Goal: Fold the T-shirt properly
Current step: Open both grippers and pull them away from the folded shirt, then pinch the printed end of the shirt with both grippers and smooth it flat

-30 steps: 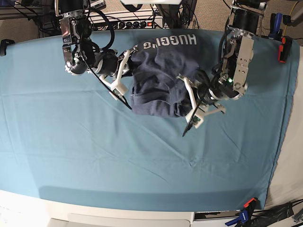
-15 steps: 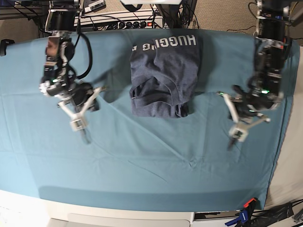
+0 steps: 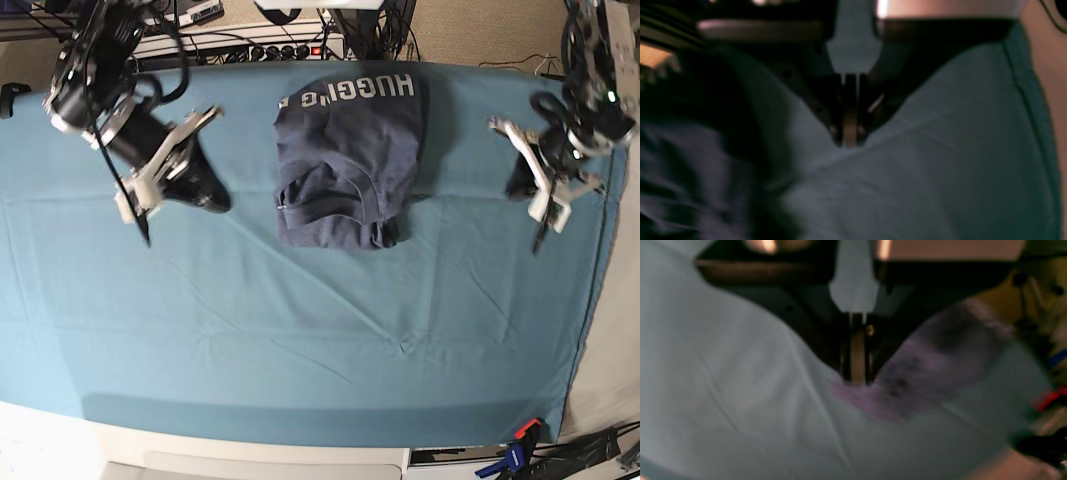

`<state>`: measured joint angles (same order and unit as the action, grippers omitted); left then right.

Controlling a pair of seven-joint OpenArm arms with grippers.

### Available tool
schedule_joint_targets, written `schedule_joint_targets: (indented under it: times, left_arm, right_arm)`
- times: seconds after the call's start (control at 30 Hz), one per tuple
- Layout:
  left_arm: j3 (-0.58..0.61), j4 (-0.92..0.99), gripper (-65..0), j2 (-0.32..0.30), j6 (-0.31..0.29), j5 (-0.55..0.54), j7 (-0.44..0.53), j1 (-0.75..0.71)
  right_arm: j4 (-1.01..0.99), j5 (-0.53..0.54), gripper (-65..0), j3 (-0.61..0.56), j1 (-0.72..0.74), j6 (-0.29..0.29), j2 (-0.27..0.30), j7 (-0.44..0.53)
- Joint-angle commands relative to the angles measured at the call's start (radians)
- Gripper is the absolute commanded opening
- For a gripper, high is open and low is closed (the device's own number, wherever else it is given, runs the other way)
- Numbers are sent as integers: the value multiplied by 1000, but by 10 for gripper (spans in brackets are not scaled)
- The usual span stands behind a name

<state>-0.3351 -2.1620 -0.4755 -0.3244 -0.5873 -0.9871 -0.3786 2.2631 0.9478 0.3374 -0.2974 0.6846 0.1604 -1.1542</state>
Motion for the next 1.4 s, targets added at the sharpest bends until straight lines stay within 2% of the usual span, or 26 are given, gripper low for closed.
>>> schedule_joint_targets:
  times: [0.0, 0.1, 0.2, 0.33, 0.43, 0.57, 0.73, 0.9, 1.0, 1.2, 1.3, 1.37]
  left_arm:
    - [-8, -40, -650, -2, 1, -5, 26, -20]
    - [-8, -92, -650, 41, -10, -16, 32, -82]
    - [-8, -106, -650, 109, -25, -65, 38, -117]
    - [-8, -106, -650, 203, -70, -116, 38, -122]
    - [3, -106, -650, 238, -70, -124, 38, -122]
    - [34, -106, -650, 242, -70, -117, 37, -123]
    - [45, -106, -650, 243, -70, -113, 37, -123]
    - [45, -106, -650, 243, -70, -113, 37, -123]
    - [45, -106, -650, 243, -70, -113, 37, -123]
    - [45, -106, -650, 243, -70, -113, 35, -123]
    - [45, -106, -650, 243, -70, -135, 27, -124]
    - [45, -111, -650, 243, -71, -172, 17, -134]
  right_arm:
    - [35, 48, -650, 3, -11, 12, -14, 22]
    - [52, 104, -650, 2, -44, 14, -78, 19]
    - [39, 107, -650, -3, -55, 14, -124, 19]
    - [-60, 106, -650, -80, -54, 14, -147, 25]
    - [-198, 106, -650, -164, -53, 14, -152, 25]
    - [-340, 103, -650, -217, -49, 14, -152, 24]
    - [-341, 84, -650, -218, -49, 14, -132, -5]
    - [-332, -127, -650, -218, -49, 10, -93, -2]
    - [-332, -258, -650, -218, -49, -37, -75, 27]
    - [-317, -444, -650, -219, -49, -130, -63, 114]
    - [-261, -409, -650, -219, -49, -150, -64, 120]
    - [-195, -277, -650, -218, -51, -148, -64, 95]
